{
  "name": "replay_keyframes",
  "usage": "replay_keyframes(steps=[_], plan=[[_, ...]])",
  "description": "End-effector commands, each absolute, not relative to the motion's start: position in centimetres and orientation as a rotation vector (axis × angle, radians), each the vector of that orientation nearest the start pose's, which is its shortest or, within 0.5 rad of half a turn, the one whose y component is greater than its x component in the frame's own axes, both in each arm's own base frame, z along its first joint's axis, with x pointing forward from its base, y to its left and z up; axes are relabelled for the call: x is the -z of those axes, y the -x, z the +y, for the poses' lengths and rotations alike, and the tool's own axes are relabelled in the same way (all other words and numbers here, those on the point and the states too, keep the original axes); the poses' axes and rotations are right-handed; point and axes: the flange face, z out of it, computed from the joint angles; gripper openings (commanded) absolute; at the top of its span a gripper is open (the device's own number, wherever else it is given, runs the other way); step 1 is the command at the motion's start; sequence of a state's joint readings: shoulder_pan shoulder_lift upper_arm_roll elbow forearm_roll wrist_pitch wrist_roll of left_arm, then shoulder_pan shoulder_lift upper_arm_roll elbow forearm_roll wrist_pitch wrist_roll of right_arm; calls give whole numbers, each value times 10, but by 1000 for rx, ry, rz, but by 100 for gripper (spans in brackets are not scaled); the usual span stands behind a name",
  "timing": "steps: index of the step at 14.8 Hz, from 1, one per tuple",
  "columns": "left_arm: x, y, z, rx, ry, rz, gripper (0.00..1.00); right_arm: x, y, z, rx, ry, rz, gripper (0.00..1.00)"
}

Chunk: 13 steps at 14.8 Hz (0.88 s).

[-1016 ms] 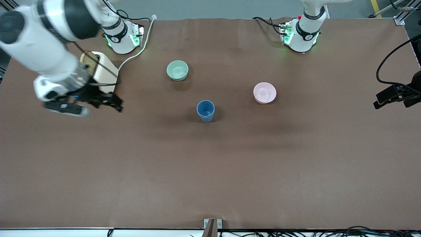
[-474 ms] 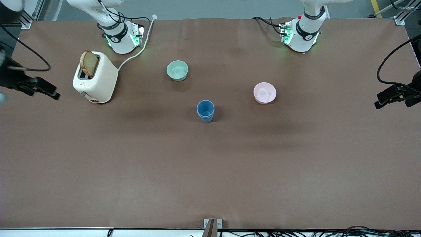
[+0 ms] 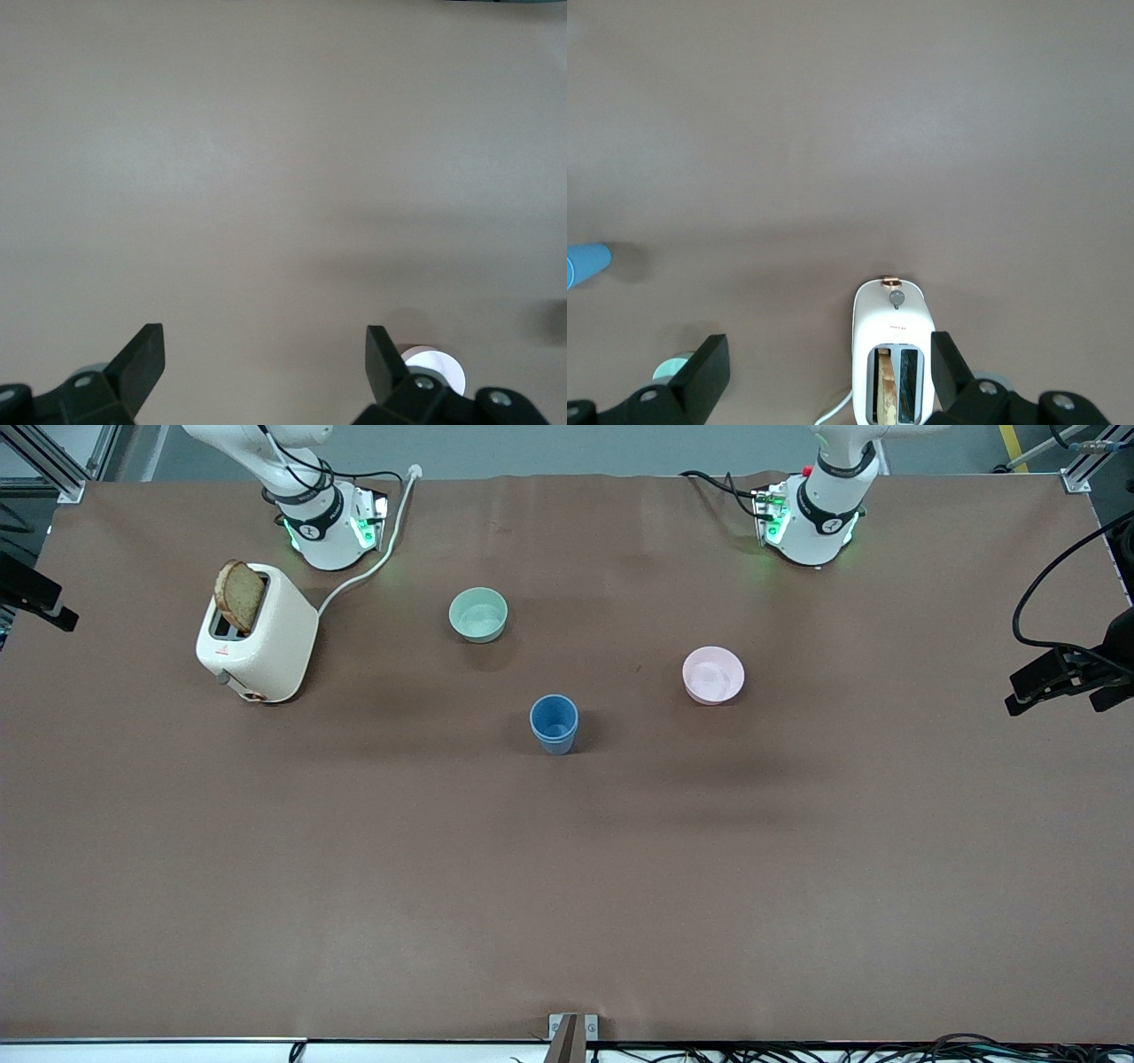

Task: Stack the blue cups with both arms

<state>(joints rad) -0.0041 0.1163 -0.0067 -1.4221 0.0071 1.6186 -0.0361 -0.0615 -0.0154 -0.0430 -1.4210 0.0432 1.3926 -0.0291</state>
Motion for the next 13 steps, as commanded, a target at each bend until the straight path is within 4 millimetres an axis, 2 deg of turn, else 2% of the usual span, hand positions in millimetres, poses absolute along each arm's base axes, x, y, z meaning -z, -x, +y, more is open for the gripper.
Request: replay_keyframes(steps=[1, 4, 13], plan=[[-639, -589, -9, 123, 3131, -17, 100, -670, -531, -49, -77, 3119, 70, 100], [-640, -589, -9, 130, 3138, -17, 100, -661, -528, -49, -59, 3148, 67, 100], [-641, -590, -11, 142, 3175, -51, 100, -658, -520, -53, -36, 3139, 15, 99]])
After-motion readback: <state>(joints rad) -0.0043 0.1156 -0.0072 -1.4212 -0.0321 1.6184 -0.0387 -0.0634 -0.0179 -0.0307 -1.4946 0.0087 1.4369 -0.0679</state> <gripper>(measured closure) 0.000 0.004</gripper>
